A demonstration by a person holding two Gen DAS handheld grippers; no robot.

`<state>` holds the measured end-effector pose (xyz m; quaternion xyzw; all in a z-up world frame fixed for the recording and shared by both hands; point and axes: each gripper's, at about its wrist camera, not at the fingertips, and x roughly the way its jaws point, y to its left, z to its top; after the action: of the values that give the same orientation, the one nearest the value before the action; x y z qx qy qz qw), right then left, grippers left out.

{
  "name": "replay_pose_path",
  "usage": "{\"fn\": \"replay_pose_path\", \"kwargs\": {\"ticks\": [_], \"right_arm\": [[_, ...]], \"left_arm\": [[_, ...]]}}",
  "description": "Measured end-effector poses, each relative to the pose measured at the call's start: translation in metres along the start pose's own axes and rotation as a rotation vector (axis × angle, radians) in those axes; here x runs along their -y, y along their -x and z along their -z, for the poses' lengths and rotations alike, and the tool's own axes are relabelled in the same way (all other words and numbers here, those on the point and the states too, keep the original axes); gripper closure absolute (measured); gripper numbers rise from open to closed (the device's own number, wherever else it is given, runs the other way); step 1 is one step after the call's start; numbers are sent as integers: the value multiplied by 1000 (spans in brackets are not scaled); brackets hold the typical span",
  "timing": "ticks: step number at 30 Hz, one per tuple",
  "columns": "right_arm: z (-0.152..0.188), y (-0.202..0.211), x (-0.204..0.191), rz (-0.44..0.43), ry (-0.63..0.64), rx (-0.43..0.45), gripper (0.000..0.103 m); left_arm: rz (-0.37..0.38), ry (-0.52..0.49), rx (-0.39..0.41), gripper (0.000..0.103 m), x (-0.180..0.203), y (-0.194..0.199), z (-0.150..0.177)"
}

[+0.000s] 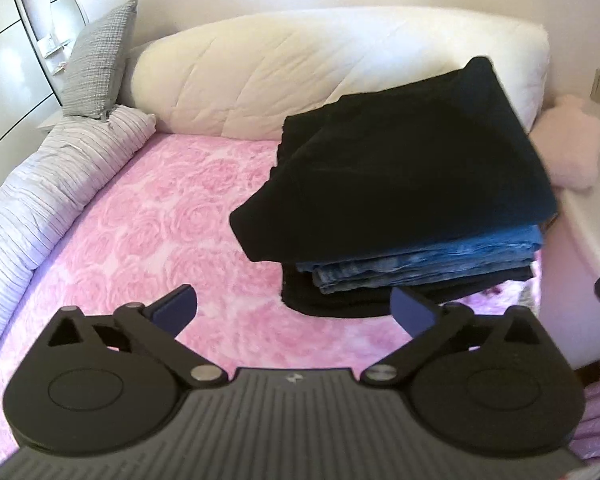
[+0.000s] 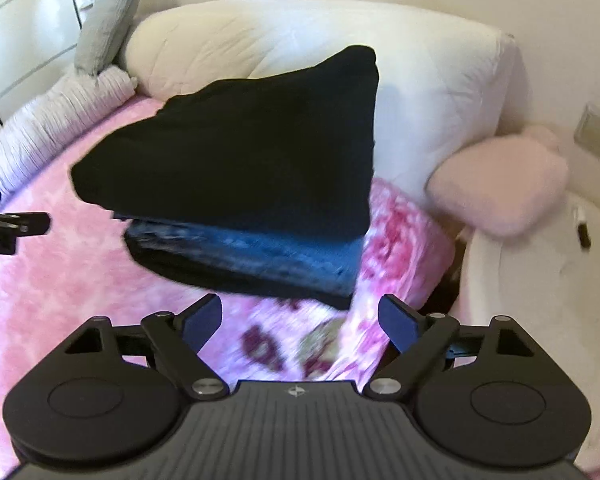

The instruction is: Fold clothes

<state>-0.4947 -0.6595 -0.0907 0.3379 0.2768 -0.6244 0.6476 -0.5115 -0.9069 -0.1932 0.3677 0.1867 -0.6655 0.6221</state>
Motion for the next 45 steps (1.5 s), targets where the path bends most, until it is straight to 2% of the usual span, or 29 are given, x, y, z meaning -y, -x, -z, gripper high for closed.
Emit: {"fn": "replay_pose_path", "kwargs": {"ticks": [3,7,12,14,16,21,30,34,37,45], "right_arm": [[7,23,-9,13,-51,31,15],[23,58,-27,56,-97,81,15],[61,109,-64,111,-121,120,15],[75,130,-78,116,-124,134,15],[88,150,-90,128,-128,146,15],[109,186,-104,159,-173,148,15],[120,212,-117,182,-215,184,15],[119,220,-131,175,-187,188,15],[116,228,-141,170,-180,198,15],[109,237,-151,171,-169,196,15]], "left_arm": [[20,21,8,1,6,27,12],[78,61,44,1,-7,62,30],[143,39,58,1,-24,120,67],[166,63,49,1,-29,138,82],[191,91,39,1,-33,150,92],[205,81,30,1,-28,172,104],[182,114,84,1,-38,207,102],[156,73,73,1,-38,217,104],[174,102,65,1,-43,222,105],[154,106,74,1,-48,230,111]]}}
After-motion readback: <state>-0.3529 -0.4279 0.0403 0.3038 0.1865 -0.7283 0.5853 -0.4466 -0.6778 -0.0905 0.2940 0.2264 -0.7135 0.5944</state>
